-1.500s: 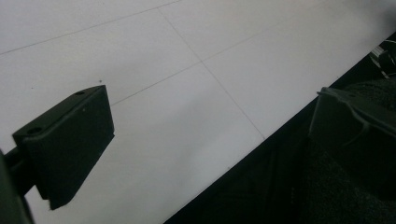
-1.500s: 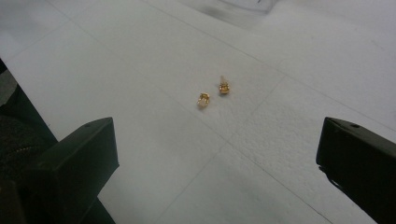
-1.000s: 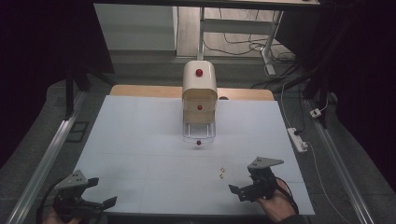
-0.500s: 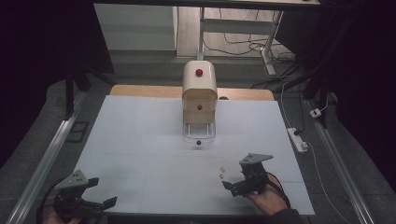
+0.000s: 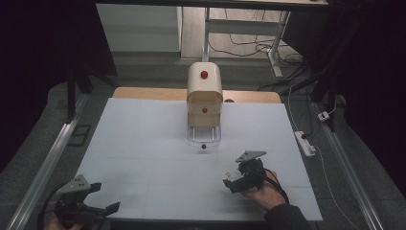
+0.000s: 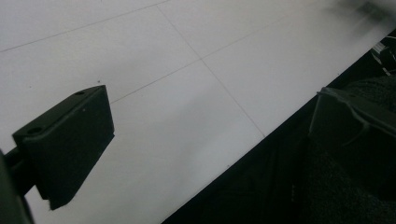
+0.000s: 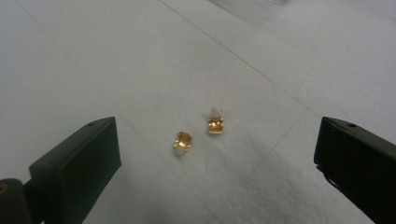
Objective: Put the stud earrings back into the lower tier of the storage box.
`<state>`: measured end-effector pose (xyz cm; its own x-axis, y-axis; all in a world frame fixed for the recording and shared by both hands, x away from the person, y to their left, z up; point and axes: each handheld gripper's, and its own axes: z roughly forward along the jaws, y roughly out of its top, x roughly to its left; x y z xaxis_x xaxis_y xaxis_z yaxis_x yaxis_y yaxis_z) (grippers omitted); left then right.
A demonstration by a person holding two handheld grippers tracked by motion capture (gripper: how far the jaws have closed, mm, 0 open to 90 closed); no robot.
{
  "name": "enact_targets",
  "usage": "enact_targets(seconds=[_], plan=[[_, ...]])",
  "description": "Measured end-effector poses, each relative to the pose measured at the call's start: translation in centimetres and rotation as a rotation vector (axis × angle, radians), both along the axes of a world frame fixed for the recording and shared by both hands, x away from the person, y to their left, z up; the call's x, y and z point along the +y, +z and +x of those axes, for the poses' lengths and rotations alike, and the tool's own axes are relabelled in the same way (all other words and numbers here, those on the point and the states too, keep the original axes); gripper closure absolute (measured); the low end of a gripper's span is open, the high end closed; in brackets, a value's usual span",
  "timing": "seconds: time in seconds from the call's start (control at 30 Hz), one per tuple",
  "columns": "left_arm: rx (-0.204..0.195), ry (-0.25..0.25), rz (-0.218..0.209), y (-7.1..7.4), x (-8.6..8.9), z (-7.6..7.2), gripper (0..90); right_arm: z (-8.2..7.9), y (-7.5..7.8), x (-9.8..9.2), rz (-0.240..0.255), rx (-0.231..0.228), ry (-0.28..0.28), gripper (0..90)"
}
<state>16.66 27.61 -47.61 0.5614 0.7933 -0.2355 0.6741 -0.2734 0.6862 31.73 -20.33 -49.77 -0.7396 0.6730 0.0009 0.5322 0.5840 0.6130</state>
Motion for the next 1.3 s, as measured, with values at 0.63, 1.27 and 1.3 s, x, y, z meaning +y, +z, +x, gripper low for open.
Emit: enact_targets(seconds=[0.63, 1.27, 1.3], plan=[[0.006, -0.004, 0.011, 0.0, -0.1, 0.0, 0.0, 2.5, -0.6, 1.2, -0.105, -0.003, 0.092, 44.5], [0.012, -0.009, 0.01, -0.1, -0.1, 0.1, 0.2, 2.8, -0.4, 2.0, -0.095, 0.085, 0.144, 82.9], [0.013, -0.01, 0.01, -0.1, -0.1, 0.1, 0.2, 2.8, -0.2, 2.1, -0.078, 0.079, 0.145, 82.9]])
